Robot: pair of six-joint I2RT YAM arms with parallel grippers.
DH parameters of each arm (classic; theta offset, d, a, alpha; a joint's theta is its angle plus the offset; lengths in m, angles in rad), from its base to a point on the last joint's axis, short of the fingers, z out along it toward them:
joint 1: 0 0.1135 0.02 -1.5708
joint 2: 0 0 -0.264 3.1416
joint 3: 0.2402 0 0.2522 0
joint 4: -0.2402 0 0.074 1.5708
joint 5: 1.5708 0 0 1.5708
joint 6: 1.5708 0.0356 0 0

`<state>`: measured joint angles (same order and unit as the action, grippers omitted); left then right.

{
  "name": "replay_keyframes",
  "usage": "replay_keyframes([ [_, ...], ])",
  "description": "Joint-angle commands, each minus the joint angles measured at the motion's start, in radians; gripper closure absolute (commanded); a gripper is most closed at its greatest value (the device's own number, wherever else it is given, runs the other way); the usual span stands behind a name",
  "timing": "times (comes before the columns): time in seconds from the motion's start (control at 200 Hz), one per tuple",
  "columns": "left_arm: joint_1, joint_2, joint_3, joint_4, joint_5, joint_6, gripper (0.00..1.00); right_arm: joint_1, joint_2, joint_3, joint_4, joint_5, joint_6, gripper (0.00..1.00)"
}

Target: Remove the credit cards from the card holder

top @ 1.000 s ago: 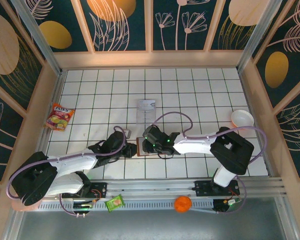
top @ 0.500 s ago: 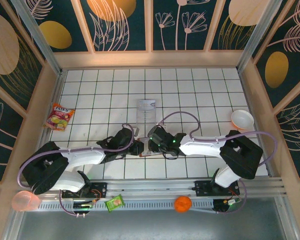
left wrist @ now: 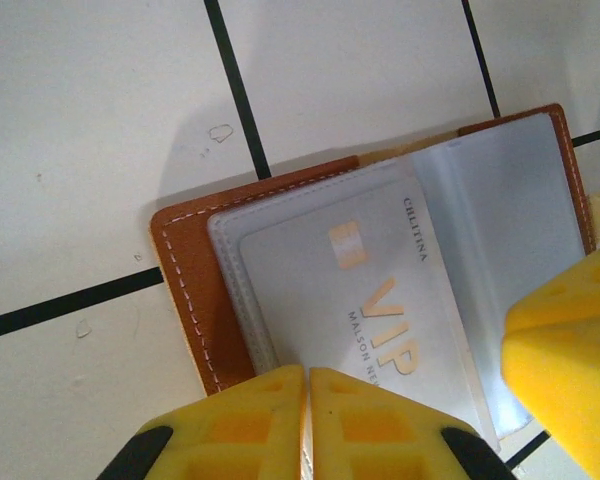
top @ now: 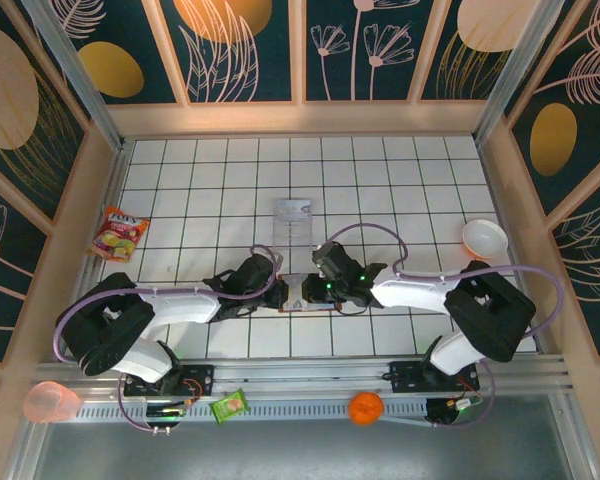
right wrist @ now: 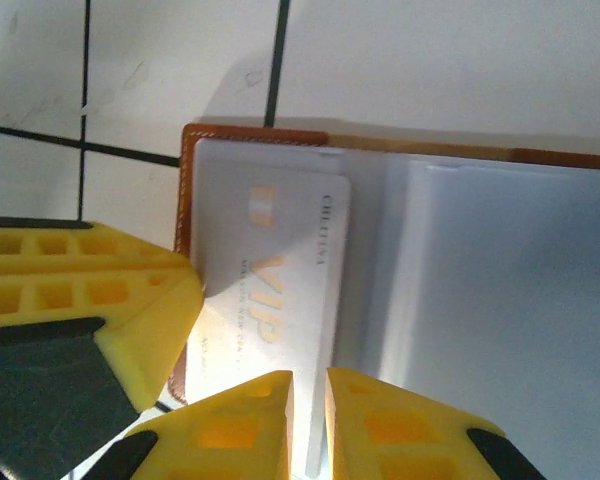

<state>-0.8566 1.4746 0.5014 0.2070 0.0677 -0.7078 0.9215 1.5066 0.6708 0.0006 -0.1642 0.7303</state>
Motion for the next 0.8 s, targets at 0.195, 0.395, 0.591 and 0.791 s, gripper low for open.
replay_keyframes([
  [0.195,-0.004,0.015,-0.047,-0.021,-0.023,-0.01,0.93,-0.046,0.013,-0.057,0.095,-0.11,0.007,0.83],
  [0.395,-0.004,0.007,-0.069,-0.009,-0.007,-0.023,0.94,-0.051,0.02,-0.076,0.126,-0.148,0.023,0.82],
  [0.591,-0.004,0.003,-0.075,-0.007,-0.002,-0.025,0.95,-0.053,0.038,-0.091,0.159,-0.161,0.039,0.82],
  [0.791,-0.004,-0.004,-0.078,-0.007,-0.002,-0.025,0.95,-0.053,0.049,-0.095,0.168,-0.157,0.048,0.83],
])
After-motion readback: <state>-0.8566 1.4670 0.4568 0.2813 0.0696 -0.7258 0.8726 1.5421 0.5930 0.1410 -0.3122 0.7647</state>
